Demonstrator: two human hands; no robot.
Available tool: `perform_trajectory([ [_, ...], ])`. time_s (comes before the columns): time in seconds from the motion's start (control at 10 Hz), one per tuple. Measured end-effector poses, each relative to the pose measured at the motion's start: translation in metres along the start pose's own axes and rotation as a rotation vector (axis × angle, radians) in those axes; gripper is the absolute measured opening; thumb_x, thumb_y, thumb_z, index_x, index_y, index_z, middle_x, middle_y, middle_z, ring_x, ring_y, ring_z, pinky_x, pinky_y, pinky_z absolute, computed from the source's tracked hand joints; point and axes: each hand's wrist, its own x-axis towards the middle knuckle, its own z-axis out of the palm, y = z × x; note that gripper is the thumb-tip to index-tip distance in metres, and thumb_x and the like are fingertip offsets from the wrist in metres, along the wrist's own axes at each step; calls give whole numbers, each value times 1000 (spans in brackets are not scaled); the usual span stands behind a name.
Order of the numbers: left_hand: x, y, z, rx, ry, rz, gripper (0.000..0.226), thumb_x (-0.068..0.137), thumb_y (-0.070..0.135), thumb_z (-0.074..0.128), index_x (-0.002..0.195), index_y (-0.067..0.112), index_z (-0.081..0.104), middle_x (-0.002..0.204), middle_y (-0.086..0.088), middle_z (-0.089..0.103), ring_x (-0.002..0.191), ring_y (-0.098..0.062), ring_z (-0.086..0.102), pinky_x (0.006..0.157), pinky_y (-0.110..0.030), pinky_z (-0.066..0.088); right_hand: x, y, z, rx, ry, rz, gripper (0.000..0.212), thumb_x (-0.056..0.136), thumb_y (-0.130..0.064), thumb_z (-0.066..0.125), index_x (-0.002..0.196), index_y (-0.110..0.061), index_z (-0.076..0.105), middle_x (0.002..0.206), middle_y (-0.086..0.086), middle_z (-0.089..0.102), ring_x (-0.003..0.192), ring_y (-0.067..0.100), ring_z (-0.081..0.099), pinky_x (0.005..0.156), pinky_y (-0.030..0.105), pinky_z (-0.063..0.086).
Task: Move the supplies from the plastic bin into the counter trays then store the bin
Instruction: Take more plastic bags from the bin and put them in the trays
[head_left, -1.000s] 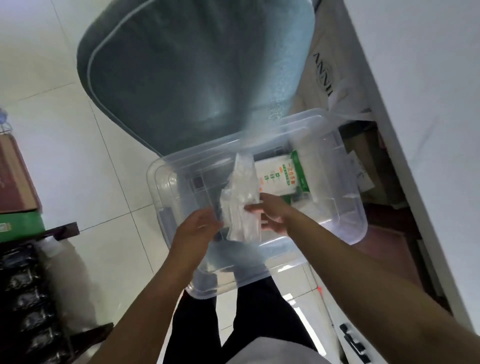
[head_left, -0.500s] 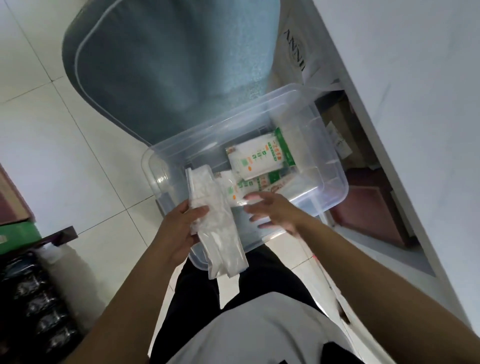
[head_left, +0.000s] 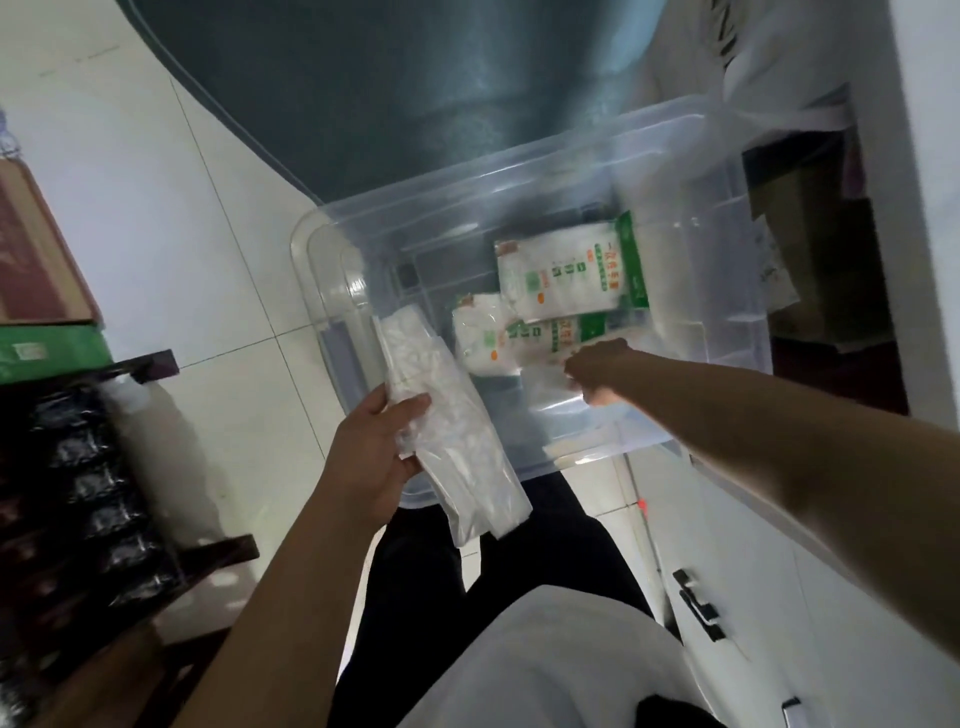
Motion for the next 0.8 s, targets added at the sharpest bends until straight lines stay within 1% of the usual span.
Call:
perform_trajectory([
  [0.1,-3,-2,-4,3,24,15,28,83,8,71,109,18,73,103,-4,78,87,-19,76,68,-35,59,8,6,0,82,-14,23,40,90,-4,55,130,3,55,132,21,55,82,18,56,59,16,36],
  [0.2,-7,0,-8,-16,28,29,26,84,7,70,108,18,74,104,-4,77,89,-20,76,68,-35,59,-6,10,4,-35,97,-7,37,90,-14,54,125,-6,61,123,17,61,112,32,58,71,24,41],
  [0.3,-14,6,-14,-43,4,46,28,85,8,67,110,18,73,105,-5,77,91,-21,75,68,-35,59,-17,8,5,-39,211,-5,33,91,-15,50,122,-9,62,119,16,62,111,33,58,83,34,42],
  [0.4,-31,17,-19,-56,-22,99,32,85,8,67,115,17,71,104,-4,76,91,-20,75,67,-34,59,-36,-4,2,-49,337,-23,30,91,-9,49,117,-11,64,107,13,66,97,31,62,77,36,49],
  [0.5,-49,27,-21,-79,-45,133,35,85,6,65,118,16,70,109,-7,76,93,-23,75,65,-34,59,-64,-18,-3,-30,493,-58,34,89,-6,47,111,-22,68,97,6,69,86,25,66,63,28,44],
  [0.6,-79,41,-25,-82,-97,183,31,85,5,64,113,17,71,105,-8,75,87,-22,74,63,-34,58,-112,-35,-14,300,638,-76,23,93,-17,52,105,-22,72,107,8,71,97,31,66,75,32,51],
  [0.7,-97,46,-32,-58,-135,215,34,86,7,63,118,18,70,109,-9,74,90,-23,72,65,-34,58,-153,-40,-13,562,723,-128,29,97,-28,56,118,-14,69,119,12,70,109,31,65,88,34,50],
  [0.8,-115,49,-35,-23,-218,245,35,91,7,60,125,16,65,117,-12,70,101,-28,67,76,-39,54,-226,-40,1,819,867,-201,24,91,-24,65,107,-9,74,105,11,74,92,22,66,85,35,49],
])
